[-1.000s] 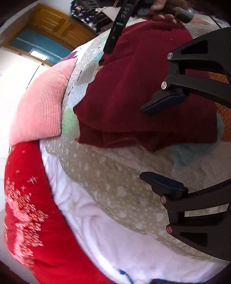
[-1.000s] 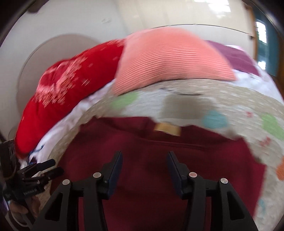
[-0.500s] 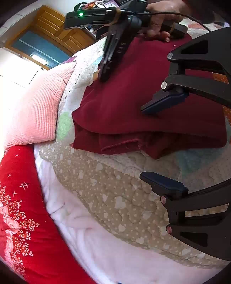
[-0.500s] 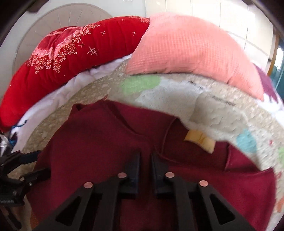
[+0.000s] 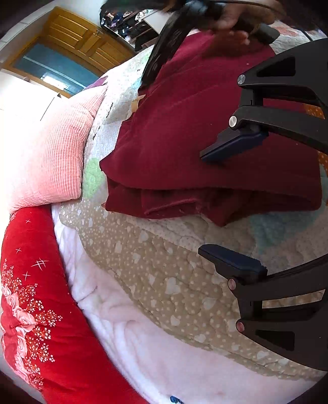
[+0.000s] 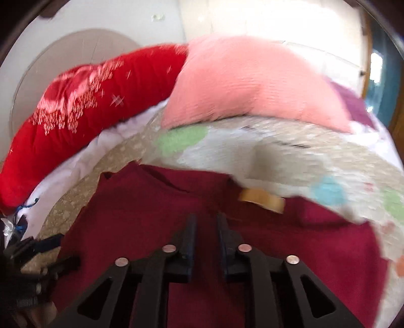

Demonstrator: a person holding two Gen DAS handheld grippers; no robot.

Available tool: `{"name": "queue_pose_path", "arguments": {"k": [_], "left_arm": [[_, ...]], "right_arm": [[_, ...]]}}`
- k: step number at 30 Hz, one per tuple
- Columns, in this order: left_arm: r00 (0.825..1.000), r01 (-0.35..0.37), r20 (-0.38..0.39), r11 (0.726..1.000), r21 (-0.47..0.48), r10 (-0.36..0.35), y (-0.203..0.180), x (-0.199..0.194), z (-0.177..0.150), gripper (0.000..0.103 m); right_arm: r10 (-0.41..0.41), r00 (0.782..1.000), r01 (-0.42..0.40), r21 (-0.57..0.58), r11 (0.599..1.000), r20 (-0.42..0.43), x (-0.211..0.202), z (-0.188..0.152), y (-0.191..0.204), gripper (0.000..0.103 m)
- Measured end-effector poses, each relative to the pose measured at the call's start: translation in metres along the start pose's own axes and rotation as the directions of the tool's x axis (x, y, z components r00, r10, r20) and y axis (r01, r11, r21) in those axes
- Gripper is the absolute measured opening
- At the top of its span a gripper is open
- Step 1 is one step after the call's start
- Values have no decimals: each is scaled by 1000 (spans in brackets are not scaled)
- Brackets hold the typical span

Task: Fold small clothes

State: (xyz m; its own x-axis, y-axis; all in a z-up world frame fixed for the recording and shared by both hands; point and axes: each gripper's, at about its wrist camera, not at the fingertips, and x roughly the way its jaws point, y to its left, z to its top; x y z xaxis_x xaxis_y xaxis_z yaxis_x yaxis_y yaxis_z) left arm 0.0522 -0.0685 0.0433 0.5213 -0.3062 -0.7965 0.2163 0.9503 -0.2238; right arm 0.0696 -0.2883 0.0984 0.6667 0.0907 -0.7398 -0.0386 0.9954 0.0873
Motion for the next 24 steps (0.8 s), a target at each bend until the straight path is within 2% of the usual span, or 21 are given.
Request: {"name": "queue_pose_path", "arguments": {"k": [2, 4, 6, 8, 9, 10, 11, 16, 20, 24], "left_arm": [[1000, -5, 3, 1000, 0, 5, -1, -1, 0, 68], [1000, -12, 8, 1000, 5, 12, -2, -2, -1, 68], [1000, -20, 10, 1000, 15, 20, -3, -1, -2, 68], [1000, -19, 8, 1000, 16, 19, -4, 0, -2, 68], [1000, -20, 8, 1000, 16, 20, -4, 1, -3, 68], [1000, -21, 8, 1000, 17, 21, -4, 1, -3, 68], [1000, -24, 8, 1000, 19, 23, -5, 2, -3, 68], [1000, -28, 8, 999, 21, 28, -5, 1, -4, 68], [999, -45, 15, 998, 36, 44, -8, -1, -4, 68], [999, -34, 11, 999, 21, 34, -6, -5, -5, 68]], "right_arm": [[-106, 993, 106, 14, 994, 50, -20, -13, -20, 30], [-155, 987, 152, 64, 986, 46, -28, -20, -43, 30], [-220, 975, 218, 137, 966, 0, -27, -26, -73, 30], [-320, 945, 327, 160, 931, -71, -19, -33, -97, 30], [-319, 944, 329, 182, 927, -82, -14, -37, -108, 29], [-280, 958, 288, 223, 931, -65, -14, -41, -117, 29], [-271, 961, 277, 243, 930, -59, -16, -41, -120, 29], [-292, 955, 298, 206, 932, -60, -30, -35, -101, 30], [-235, 971, 236, 266, 935, -37, -60, -54, -98, 35], [-220, 974, 225, 256, 940, -49, -72, -80, -91, 38]]}}
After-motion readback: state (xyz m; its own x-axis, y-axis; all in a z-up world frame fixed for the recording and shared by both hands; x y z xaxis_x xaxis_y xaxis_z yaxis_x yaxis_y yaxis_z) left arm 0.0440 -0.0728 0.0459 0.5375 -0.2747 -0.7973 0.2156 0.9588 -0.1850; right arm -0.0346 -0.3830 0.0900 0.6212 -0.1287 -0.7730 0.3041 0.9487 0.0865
